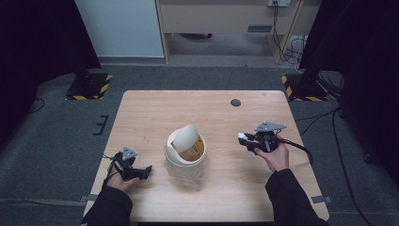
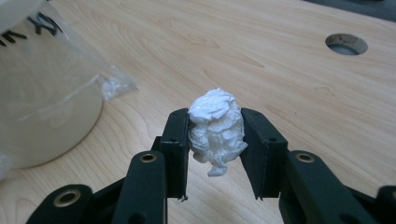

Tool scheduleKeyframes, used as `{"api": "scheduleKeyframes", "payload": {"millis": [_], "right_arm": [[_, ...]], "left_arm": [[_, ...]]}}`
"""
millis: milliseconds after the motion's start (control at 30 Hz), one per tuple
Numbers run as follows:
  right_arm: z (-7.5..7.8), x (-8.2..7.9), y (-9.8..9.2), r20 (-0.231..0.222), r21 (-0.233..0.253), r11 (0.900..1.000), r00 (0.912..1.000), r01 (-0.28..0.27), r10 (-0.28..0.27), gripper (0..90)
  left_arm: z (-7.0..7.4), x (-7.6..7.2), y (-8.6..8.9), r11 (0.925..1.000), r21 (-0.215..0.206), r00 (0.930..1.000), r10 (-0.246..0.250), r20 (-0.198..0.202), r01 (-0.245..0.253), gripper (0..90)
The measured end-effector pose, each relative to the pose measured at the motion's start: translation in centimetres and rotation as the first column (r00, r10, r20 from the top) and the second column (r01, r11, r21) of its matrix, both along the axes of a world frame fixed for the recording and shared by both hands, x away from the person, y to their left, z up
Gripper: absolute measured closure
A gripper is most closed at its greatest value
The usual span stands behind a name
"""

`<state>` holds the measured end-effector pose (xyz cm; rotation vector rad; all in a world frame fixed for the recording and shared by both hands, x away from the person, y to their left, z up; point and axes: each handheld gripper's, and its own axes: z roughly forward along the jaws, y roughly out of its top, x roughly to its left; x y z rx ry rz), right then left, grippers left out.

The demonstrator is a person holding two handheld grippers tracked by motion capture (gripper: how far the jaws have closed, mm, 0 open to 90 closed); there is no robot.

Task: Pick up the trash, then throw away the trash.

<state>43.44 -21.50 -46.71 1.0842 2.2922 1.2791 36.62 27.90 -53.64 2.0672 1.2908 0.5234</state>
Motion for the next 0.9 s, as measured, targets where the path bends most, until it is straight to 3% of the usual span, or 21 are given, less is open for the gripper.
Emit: {"api": "scheduleKeyframes", "payload": {"millis": [333,900], "right_arm": [[2.6,-0.6,-0.5,0.06,0.095,0.995,0.9982,-0.005,-0.001,64.0],[6.7,-1.9,-0.7,0.163,0.177,0.984,0.9865,-0.038,0.008,64.0]], "left_arm": [[0.0,0.0,0.0,1.0,0.0,1.0,0.0,0.0,0.0,0.0],[0.0,0.0,0.0,1.0,0.0,1.0,0.0,0.0,0.0,0.0]]}}
